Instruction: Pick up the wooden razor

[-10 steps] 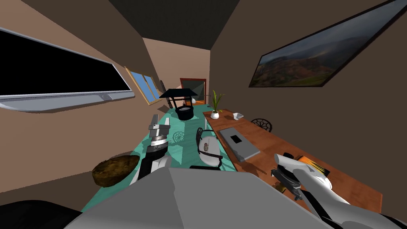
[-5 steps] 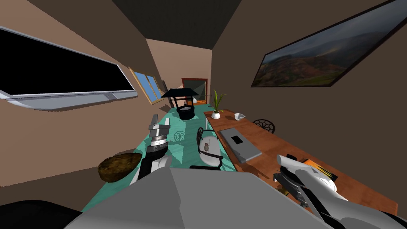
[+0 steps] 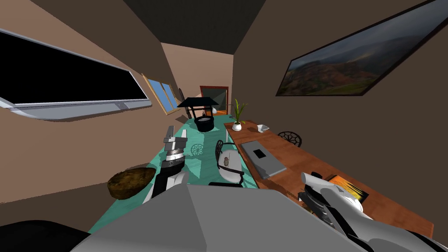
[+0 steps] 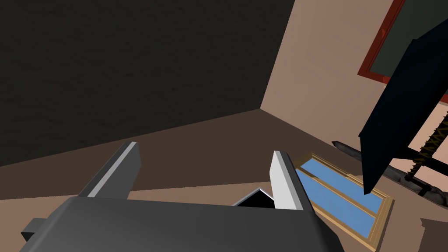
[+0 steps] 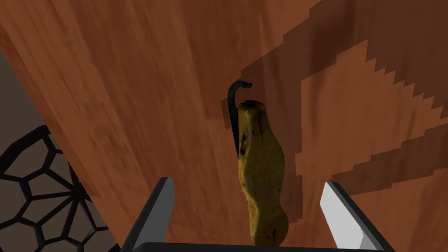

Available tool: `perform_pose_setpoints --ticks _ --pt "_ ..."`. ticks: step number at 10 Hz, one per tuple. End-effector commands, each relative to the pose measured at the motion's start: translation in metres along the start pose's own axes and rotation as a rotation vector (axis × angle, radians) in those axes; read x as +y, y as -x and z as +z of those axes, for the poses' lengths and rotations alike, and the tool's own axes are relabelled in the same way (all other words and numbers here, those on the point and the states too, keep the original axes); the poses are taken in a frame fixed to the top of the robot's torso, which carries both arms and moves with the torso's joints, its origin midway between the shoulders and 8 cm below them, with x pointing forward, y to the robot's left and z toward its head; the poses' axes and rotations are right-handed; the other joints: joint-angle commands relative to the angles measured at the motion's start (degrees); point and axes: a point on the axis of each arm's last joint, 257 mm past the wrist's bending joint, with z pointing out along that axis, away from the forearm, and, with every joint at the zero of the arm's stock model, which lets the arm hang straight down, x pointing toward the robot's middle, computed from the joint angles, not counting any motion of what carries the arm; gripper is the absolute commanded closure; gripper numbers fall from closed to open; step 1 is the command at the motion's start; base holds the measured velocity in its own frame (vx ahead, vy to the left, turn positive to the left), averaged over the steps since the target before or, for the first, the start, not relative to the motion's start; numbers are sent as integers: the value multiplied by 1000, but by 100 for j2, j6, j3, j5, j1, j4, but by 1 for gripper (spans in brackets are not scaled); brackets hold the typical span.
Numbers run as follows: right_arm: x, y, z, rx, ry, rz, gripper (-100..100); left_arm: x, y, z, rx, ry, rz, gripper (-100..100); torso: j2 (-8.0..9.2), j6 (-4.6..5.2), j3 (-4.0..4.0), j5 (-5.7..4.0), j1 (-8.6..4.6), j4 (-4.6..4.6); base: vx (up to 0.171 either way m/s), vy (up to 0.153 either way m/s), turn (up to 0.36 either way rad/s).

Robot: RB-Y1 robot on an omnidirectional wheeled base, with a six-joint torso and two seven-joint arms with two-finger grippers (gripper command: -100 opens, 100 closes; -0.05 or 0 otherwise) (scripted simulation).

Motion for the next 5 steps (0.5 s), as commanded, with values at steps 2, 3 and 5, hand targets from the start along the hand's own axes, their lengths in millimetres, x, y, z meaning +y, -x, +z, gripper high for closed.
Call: perform_pose_setpoints --ticks 2,3,5 --pt "0 0 0 0 0 0 100 0 0 0 0 0 0 0 -2 2 -2 -1 2 -2 0 0 0" --pt "1 0 0 -1 2 -2 100 0 0 0 0 0 0 0 -2 6 -2 -2 2 -3 0 0 0" --pt "1 0 0 -1 1 -3 100 0 0 0 0 0 0 0 -5 5 -4 -3 1 -4 0 0 0"
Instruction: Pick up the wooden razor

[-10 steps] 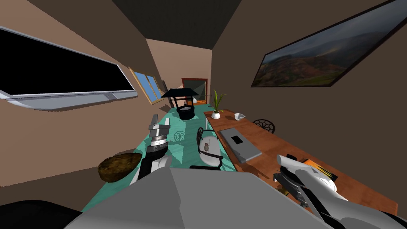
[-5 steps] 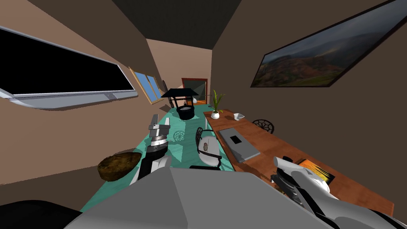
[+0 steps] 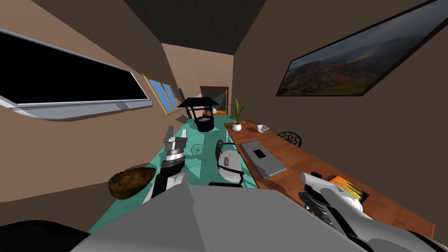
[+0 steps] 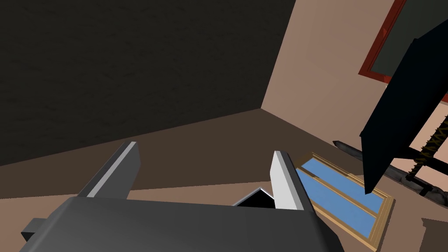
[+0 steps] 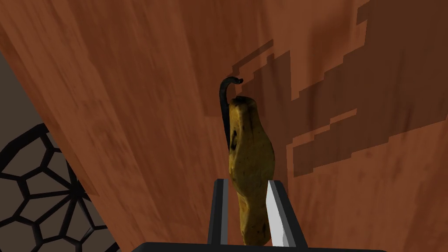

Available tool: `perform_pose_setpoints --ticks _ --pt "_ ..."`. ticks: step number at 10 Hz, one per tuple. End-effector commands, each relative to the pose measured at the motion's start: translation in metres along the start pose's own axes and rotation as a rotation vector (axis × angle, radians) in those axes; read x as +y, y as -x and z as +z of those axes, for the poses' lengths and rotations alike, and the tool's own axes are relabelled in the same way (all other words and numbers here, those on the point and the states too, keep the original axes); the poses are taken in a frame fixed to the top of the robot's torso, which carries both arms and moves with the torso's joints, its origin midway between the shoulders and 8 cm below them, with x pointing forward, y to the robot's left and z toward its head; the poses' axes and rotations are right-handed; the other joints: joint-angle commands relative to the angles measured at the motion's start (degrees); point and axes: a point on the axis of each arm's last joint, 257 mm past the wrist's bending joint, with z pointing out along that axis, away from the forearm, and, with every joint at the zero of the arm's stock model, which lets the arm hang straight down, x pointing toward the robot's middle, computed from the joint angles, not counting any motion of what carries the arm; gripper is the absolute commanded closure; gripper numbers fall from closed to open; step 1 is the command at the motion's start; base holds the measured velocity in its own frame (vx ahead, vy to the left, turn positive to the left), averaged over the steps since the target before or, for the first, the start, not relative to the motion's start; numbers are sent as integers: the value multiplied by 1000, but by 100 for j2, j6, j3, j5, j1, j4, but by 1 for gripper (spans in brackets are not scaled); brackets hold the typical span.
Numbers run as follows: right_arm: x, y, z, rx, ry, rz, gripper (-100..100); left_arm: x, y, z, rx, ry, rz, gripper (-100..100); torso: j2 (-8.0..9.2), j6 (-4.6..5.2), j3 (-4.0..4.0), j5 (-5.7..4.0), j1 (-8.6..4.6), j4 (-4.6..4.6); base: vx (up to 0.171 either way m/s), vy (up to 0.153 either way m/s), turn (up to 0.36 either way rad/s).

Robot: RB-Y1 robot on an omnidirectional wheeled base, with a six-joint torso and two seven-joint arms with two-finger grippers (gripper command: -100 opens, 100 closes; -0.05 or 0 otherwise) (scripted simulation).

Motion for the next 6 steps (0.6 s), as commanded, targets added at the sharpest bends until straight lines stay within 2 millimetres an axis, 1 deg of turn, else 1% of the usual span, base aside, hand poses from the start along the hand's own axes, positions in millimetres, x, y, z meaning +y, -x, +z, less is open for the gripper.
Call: perform_pose_setpoints --ticks 1,2,3,4,5,6 --pt "0 0 0 0 0 0 0 0 0 0 0 0 0 0 0 0 0 0 0 0 0 0 0" --pt "-3 8 -10 2 -2 4 100 0 0 0 0 0 0 0 -1 0 0 0 -1 0 16 40 -25" --pt "-4 16 -19 1 -2 3 100 0 0 0 0 0 0 0 -5 1 -2 5 13 -1 11 77 -31" --pt "-4 16 -19 1 -2 3 100 0 0 0 0 0 0 0 -5 0 -3 9 28 -1 7 63 0" --pt "-5 15 -18 1 -3 4 100 0 0 0 0 0 0 0 -6 -1 -4 6 27 -2 3 23 2" --pt "-4 15 -19 1 -2 3 0 0 0 0 0 0 0 0 -5 1 -4 3 14 -3 1 6 0"
